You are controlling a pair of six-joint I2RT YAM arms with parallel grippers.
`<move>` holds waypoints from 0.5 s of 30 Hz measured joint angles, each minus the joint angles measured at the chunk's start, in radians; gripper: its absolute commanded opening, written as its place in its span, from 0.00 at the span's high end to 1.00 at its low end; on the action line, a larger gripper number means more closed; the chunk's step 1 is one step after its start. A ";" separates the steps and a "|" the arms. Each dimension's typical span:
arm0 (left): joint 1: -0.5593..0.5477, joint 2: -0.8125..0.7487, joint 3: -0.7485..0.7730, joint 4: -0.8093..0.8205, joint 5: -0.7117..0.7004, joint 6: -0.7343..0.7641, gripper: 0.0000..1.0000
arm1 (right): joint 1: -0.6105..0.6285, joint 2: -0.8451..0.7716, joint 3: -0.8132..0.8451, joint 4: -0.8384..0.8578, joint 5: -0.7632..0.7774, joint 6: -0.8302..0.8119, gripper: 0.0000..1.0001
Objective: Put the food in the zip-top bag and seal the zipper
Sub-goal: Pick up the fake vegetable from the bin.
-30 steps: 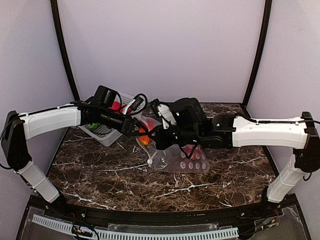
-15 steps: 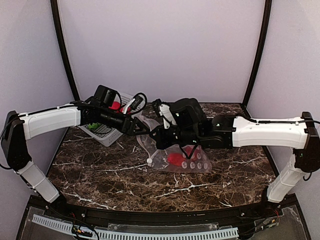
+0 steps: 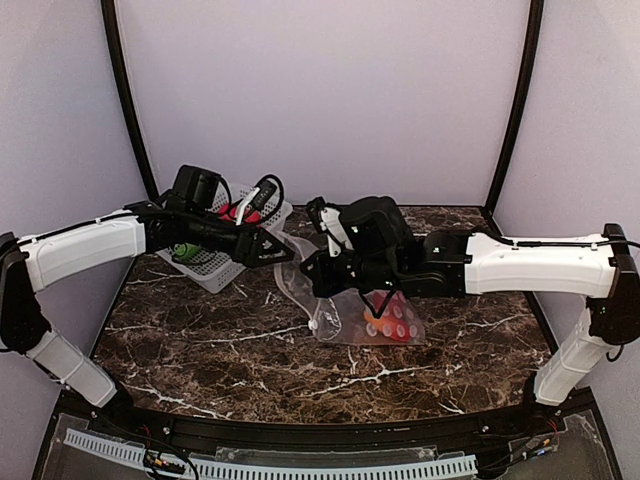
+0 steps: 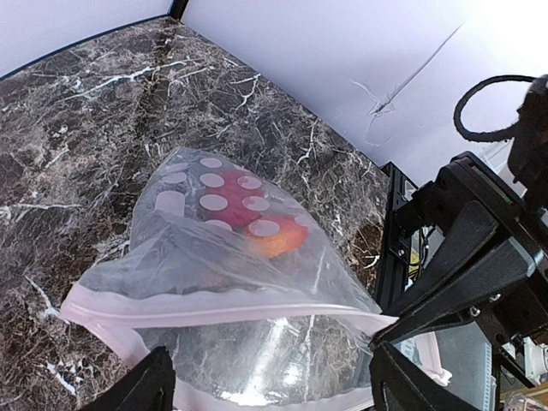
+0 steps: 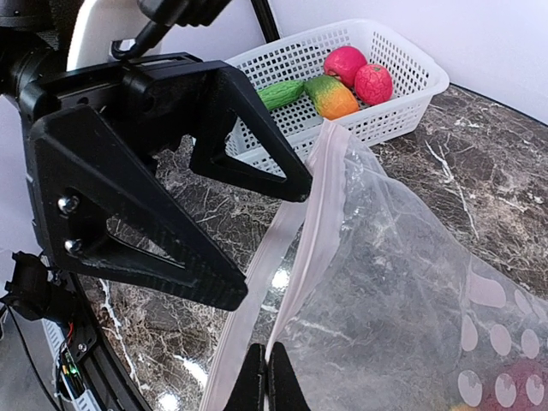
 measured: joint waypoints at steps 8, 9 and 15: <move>0.034 -0.122 -0.058 0.056 -0.034 0.019 0.16 | -0.001 -0.011 -0.002 -0.002 0.006 0.005 1.00; 0.053 -0.140 -0.065 0.069 -0.038 0.018 0.15 | -0.001 -0.014 -0.003 -0.003 0.008 0.005 1.00; 0.212 -0.209 -0.079 0.105 -0.134 0.004 0.17 | -0.001 -0.021 -0.003 -0.003 0.009 0.007 1.00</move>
